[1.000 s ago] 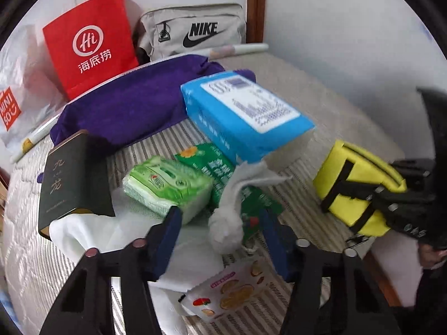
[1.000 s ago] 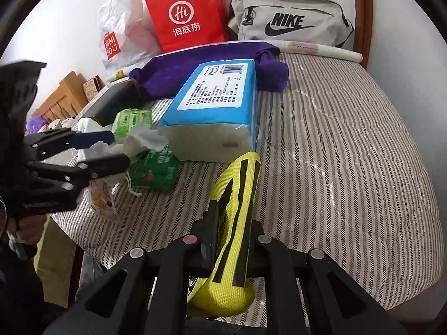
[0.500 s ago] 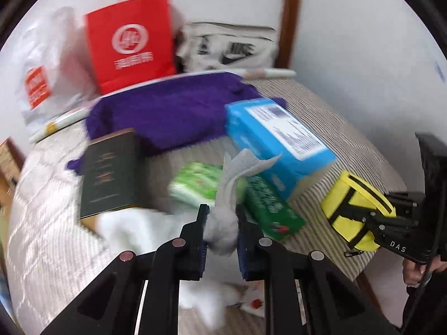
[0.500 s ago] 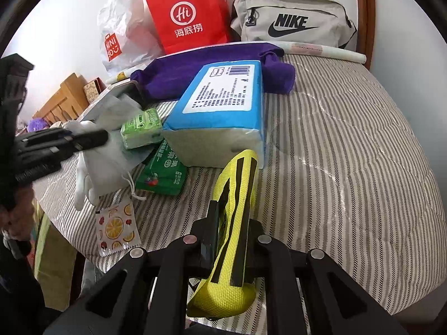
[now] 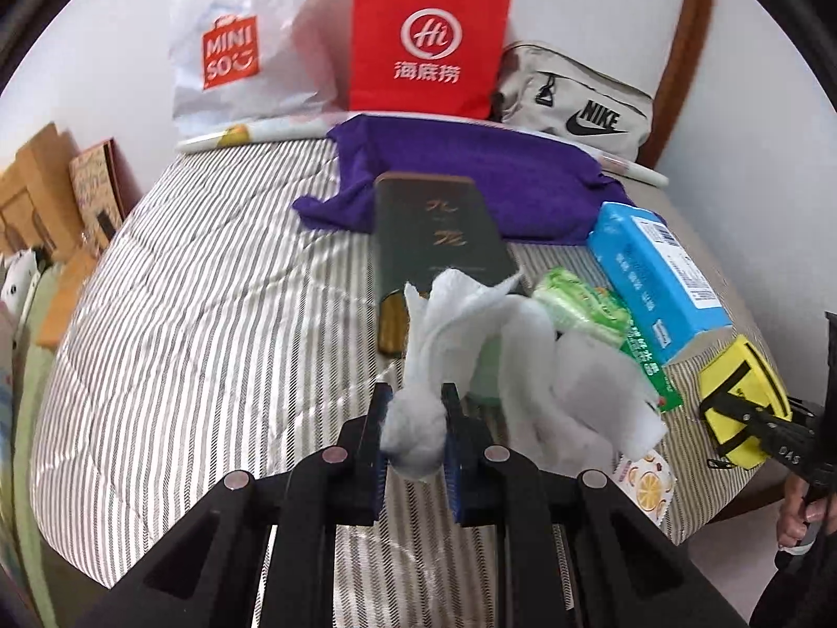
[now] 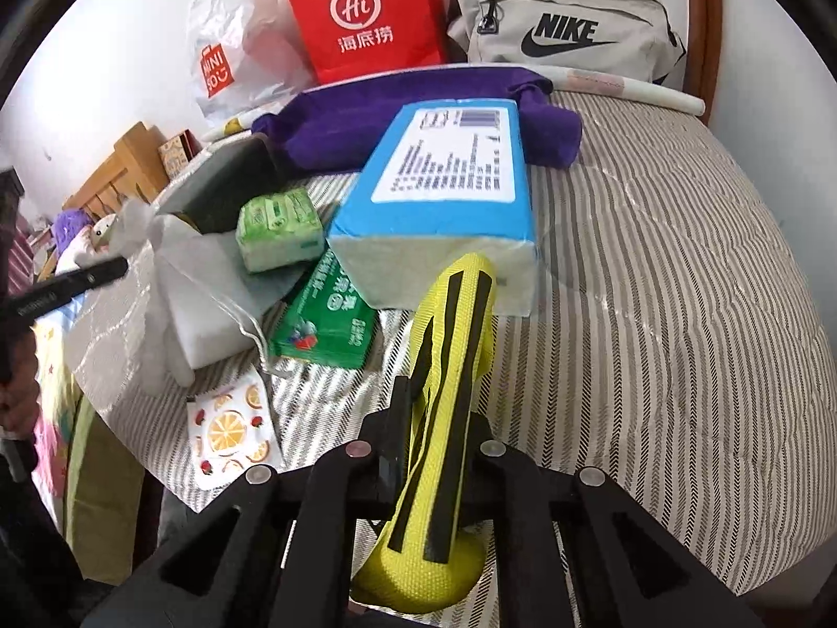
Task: Organize soft objects
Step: 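Carry pouch and tissue onto the purple towel and open both grippers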
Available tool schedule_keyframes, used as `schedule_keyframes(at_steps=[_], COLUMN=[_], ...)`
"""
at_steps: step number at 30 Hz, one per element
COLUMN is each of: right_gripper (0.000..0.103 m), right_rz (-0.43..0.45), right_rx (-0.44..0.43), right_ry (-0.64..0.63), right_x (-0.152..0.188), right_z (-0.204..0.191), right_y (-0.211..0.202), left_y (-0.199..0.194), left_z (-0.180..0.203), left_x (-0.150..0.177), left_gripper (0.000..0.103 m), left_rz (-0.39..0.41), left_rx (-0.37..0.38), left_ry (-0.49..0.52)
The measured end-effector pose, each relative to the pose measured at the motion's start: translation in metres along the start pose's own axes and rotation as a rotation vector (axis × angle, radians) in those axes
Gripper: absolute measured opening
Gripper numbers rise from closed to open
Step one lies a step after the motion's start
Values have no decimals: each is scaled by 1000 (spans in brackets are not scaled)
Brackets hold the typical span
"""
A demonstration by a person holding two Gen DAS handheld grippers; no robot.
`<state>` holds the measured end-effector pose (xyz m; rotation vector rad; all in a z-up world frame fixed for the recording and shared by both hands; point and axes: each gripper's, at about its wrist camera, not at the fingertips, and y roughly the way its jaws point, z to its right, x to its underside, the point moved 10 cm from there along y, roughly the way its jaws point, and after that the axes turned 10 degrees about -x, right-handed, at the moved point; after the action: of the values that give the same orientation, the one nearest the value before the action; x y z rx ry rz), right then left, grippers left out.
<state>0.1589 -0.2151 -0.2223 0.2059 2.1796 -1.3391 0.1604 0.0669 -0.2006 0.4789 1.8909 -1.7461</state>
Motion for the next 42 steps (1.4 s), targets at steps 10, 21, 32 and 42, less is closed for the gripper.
schedule_keyframes(at_steps=[10,21,32,42], right_gripper=[10,10,10,10], right_rz=[55,89,114,114], right_rx=[-19,-13,-18,-27], right_ry=[-38,-61,-65,-68], right_x=[-29,-83,-154,-227], right_z=[-18,-18,-4,12], right_y=[-32,-32,-10,34], left_y=[-17,-17,13,66], left_z=[-6,-7,-4,4], left_x=[-12,-52,-110,-159], left_gripper=[17,17,17,17], left_rz=[40,66,41,-15], left_rx=[87,81,49,40], left_ry=[-51,-62,-66,-72])
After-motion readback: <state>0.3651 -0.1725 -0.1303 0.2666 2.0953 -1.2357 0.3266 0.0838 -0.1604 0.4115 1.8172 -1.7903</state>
